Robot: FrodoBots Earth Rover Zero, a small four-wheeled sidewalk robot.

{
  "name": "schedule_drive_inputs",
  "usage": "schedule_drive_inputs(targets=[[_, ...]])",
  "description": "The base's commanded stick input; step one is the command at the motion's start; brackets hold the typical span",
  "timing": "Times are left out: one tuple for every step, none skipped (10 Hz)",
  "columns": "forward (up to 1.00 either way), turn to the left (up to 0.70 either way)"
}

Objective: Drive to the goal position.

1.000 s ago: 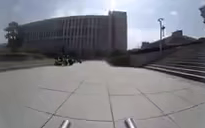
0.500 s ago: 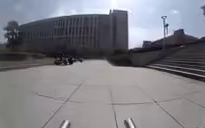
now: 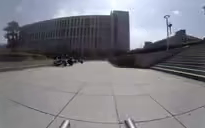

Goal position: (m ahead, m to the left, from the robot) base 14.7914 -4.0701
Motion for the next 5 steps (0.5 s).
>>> schedule_drive_inputs(targets=[[0.85,0.0],[0.85,0.0],[0.85,0.0],[0.85,0.0],[0.85,0.0]])
